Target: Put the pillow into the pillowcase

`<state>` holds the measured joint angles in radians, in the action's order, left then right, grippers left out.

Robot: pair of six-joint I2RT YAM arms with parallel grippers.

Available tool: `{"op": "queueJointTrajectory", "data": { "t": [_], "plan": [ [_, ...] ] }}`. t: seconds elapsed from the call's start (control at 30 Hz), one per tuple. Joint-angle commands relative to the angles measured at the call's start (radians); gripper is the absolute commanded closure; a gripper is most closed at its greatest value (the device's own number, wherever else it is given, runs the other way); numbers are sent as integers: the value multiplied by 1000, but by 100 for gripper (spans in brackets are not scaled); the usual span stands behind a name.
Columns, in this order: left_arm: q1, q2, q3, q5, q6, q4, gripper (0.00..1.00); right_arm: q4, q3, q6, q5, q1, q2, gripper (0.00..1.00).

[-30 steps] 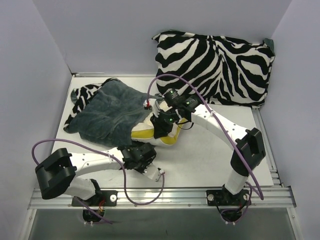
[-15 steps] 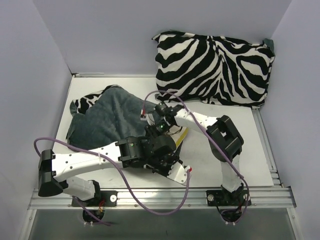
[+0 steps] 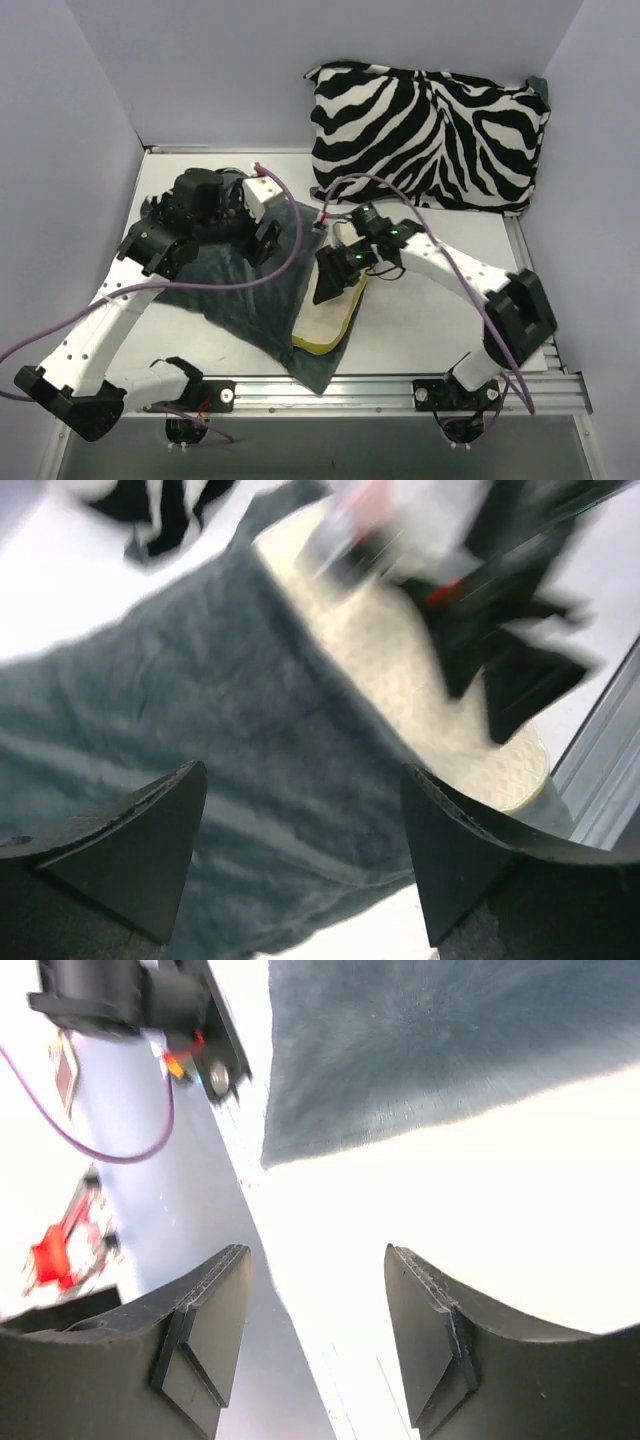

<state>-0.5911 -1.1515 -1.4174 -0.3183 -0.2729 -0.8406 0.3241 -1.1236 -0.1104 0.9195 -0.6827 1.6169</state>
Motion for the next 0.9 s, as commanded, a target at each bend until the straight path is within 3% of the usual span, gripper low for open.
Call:
{"op": "queueJointTrajectory", "data": {
  "t": [0.0,0.17,0.37,0.53,0.73,0.87],
  "plan": [
    [118,-77,23,-93,147,-86,15,76,86,-29,-57,103,-195,45],
    [76,-288,3,-38,218,-37,20,101,176,-92,-148,287,-279,45],
    [-45,-511,-95,123,228,86,22,-9,111,-221,-191,455,-86,47],
    [-47,-675,-237,218,235,141,23,-101,6,-281,-222,500,56,46],
    [-39,-821,-348,208,202,167,24,-198,-30,-394,-170,509,126,46],
    [-32,-913,-420,208,195,169,31,-237,-31,-439,-145,494,159,48]
  ]
}}
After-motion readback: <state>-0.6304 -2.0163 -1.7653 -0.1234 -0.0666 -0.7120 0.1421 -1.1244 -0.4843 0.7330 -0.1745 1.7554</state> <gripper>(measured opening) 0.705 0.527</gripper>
